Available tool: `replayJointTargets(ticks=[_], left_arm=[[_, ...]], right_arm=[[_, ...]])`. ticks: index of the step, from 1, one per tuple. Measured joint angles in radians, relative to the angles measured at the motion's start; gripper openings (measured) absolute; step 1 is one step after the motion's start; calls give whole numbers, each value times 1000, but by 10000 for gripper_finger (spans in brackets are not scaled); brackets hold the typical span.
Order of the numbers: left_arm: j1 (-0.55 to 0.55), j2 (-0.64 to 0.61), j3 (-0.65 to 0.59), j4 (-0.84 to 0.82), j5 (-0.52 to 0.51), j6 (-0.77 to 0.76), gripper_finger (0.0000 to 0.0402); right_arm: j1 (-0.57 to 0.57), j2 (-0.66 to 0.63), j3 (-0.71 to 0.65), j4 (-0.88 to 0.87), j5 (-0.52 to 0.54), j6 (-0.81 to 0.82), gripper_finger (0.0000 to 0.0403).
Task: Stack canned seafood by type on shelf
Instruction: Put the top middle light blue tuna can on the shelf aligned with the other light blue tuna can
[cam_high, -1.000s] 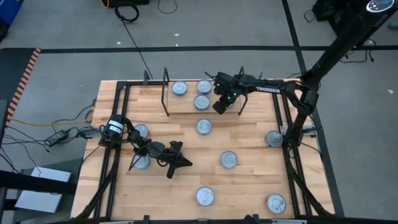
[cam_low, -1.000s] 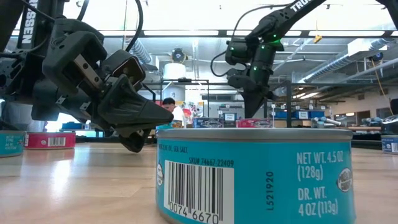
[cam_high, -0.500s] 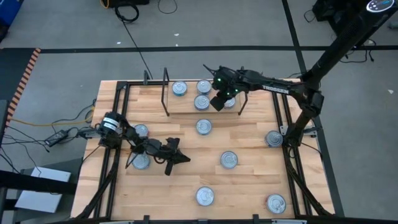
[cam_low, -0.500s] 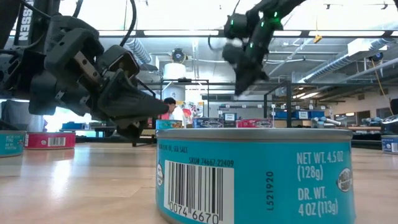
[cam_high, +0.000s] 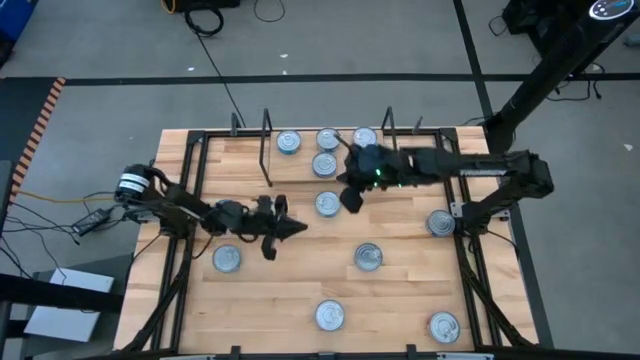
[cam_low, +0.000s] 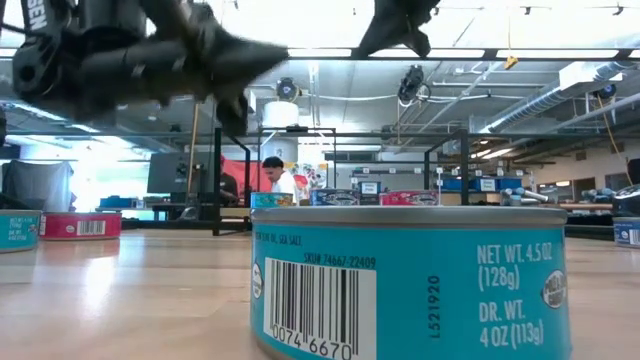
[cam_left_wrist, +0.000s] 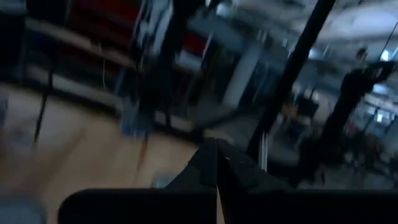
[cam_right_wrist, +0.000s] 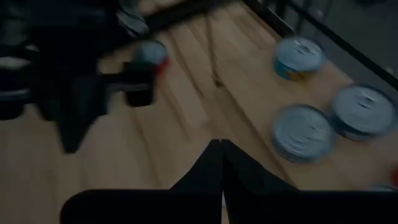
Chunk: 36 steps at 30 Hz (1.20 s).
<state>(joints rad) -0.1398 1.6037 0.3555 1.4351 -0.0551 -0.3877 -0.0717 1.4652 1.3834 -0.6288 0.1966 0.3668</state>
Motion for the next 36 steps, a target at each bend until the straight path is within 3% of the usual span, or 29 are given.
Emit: replayJointTargets(ticks=[4,7,10,15,21,25,30,36], left_arm=[[38,-53,41,88,6,64,1],[74,-96,85,17,83,70,1],[95,-155,143,-251,149,91,1],[95,-229,301,-840,166,205,1],[77,-259,504,-1483,243,200,1],[38,-272,602,-1804,251,144,1],[-28,-299,640,-2009,246,-24,0],[-129,-395,583,-2133,128,-219,0]], right_arm=[[87,-43,-97,153,53,77,6],[139,-77,-182,279,76,95,6],[170,-120,-274,382,76,106,6],[183,-223,-411,435,40,108,6],[185,-397,-543,438,2,66,6],[185,-509,-619,434,0,30,6],[185,-607,-675,432,0,24,6],[185,-629,-693,445,46,28,6]])
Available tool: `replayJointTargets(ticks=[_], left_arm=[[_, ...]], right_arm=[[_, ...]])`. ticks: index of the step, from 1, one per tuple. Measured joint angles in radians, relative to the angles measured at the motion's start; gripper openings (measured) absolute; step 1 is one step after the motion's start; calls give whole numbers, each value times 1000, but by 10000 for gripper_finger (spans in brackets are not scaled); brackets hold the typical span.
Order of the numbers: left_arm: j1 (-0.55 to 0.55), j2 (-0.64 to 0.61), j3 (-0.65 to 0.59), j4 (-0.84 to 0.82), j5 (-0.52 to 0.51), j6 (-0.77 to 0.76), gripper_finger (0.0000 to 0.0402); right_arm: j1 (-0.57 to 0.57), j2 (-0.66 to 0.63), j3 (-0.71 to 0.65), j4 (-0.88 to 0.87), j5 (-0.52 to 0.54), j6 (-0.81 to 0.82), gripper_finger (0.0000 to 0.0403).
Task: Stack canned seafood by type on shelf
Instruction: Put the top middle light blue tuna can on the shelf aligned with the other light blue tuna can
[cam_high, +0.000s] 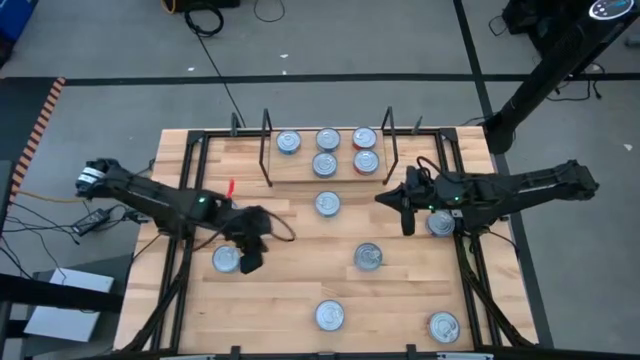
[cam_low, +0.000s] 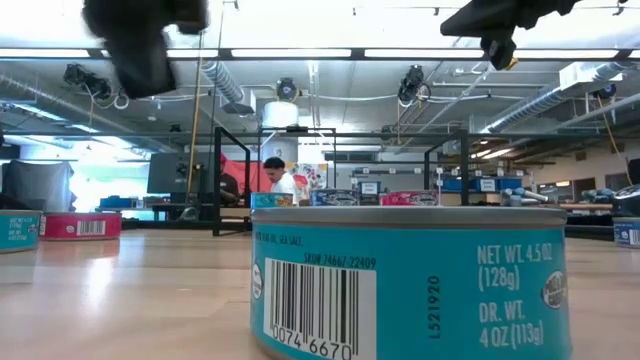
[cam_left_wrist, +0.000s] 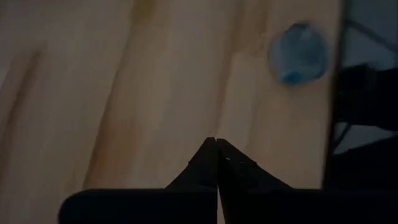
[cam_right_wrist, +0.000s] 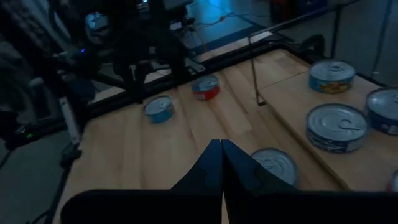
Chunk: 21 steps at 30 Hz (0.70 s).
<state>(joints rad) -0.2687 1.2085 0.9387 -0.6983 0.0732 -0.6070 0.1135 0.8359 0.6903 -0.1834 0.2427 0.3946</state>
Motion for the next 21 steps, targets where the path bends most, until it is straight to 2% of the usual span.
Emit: replayJointTargets(ticks=[6,9,11,15,19,21], left_arm=[[-151,-67,-73,-185,-56,-223,0],[-220,-78,-110,-183,-99,-335,0],[-233,-79,-137,-150,-159,-348,0],[-132,-54,-144,10,-249,-187,0],[28,1,-145,196,-249,23,0],[106,39,-144,320,-207,129,0]], right_arm=[[0,51,1,45,45,18,6],[0,85,1,71,45,18,6],[-1,108,1,77,45,21,6],[-3,153,1,101,50,30,6],[-3,168,1,108,52,47,6],[-2,168,1,109,51,56,6]])
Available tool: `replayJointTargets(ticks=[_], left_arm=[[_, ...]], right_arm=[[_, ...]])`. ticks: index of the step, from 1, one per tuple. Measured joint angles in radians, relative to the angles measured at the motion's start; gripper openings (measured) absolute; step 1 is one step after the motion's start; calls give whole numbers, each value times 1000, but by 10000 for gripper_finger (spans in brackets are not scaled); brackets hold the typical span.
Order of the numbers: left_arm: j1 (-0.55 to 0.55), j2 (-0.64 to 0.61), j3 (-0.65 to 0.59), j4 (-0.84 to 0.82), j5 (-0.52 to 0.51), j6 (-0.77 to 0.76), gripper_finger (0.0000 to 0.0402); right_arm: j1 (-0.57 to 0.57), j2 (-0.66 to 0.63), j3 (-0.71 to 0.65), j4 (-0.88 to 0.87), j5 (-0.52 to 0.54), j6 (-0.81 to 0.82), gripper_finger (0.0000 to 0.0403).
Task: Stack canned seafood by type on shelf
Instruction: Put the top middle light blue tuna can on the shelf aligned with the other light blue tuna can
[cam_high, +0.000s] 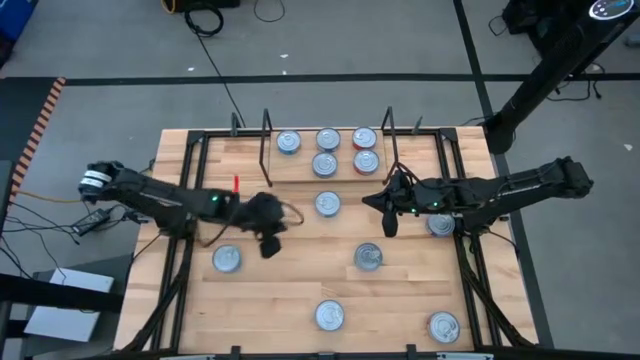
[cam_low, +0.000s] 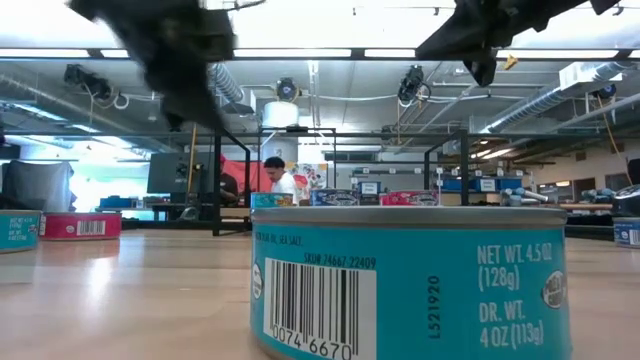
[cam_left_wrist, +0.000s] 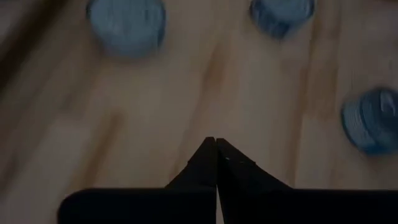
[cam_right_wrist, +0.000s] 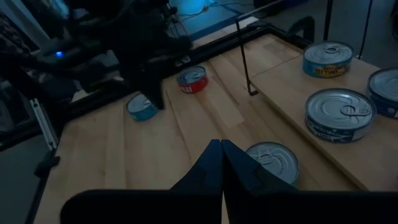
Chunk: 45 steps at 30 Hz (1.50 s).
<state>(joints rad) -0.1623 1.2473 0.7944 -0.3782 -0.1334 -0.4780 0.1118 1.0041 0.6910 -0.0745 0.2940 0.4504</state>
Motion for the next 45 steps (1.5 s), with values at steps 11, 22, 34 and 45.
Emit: replayJointTargets(ticks=[11,22,34,45], left_arm=[[202,294,142,237,214,435,0],[241,510,341,165,244,660,36],[241,577,364,146,115,788,107],[241,639,365,127,72,863,115]], right_arm=[[15,-18,0,0,0,4,6],[16,-19,1,1,0,30,6],[16,-20,1,12,0,30,7],[16,-21,1,13,0,30,7]])
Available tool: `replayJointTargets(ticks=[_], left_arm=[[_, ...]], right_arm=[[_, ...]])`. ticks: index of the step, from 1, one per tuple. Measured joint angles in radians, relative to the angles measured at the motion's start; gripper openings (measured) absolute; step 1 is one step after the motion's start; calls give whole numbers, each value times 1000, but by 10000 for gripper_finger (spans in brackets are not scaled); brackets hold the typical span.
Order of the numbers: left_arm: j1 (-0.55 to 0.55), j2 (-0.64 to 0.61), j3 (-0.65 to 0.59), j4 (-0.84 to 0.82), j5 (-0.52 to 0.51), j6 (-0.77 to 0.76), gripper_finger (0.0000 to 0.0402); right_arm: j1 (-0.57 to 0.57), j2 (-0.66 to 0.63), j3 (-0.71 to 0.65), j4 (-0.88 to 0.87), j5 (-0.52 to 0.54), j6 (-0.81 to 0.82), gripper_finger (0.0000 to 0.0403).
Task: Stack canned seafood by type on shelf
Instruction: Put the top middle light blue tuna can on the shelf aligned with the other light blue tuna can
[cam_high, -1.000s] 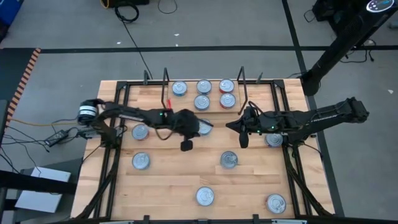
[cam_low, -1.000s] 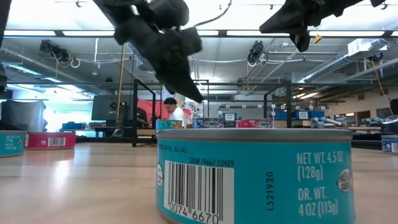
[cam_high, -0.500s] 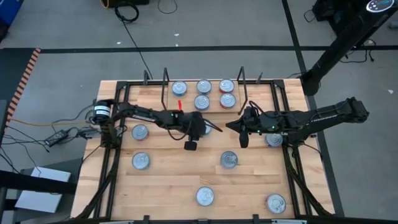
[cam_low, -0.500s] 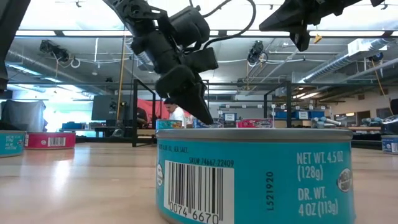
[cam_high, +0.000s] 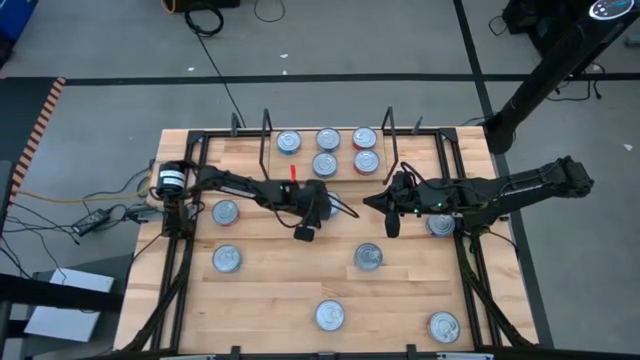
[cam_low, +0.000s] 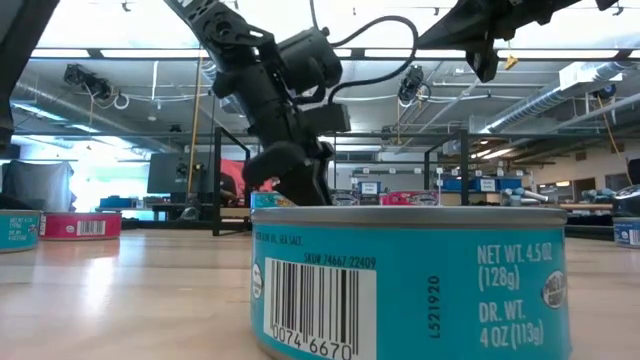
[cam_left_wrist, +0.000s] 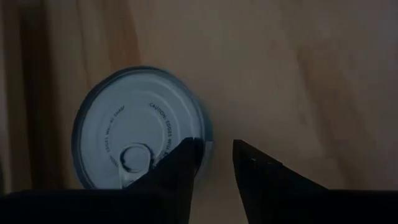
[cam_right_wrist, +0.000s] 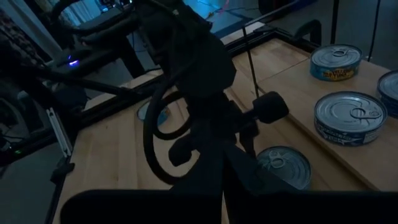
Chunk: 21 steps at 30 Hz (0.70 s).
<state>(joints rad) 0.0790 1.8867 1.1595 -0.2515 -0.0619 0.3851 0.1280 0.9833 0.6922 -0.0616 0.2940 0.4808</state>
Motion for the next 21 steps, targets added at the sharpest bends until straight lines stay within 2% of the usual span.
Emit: replayJointTargets(ticks=[2,7,14,16,18,21], left_arm=[[-2,9,1,8,-36,0,115],[-2,10,2,4,-48,-1,100],[-11,10,1,4,-49,-9,14],[-20,10,1,6,-47,-21,7],[-28,6,1,5,-37,-24,6],[-35,-14,3,-26,32,-64,3]], right_arm=[[1,0,0,1,0,0,7],[1,0,0,3,0,8,7],[1,0,0,9,0,8,7],[1,0,0,11,0,8,7],[1,0,0,20,0,8,7],[1,-1,0,24,0,8,7]])
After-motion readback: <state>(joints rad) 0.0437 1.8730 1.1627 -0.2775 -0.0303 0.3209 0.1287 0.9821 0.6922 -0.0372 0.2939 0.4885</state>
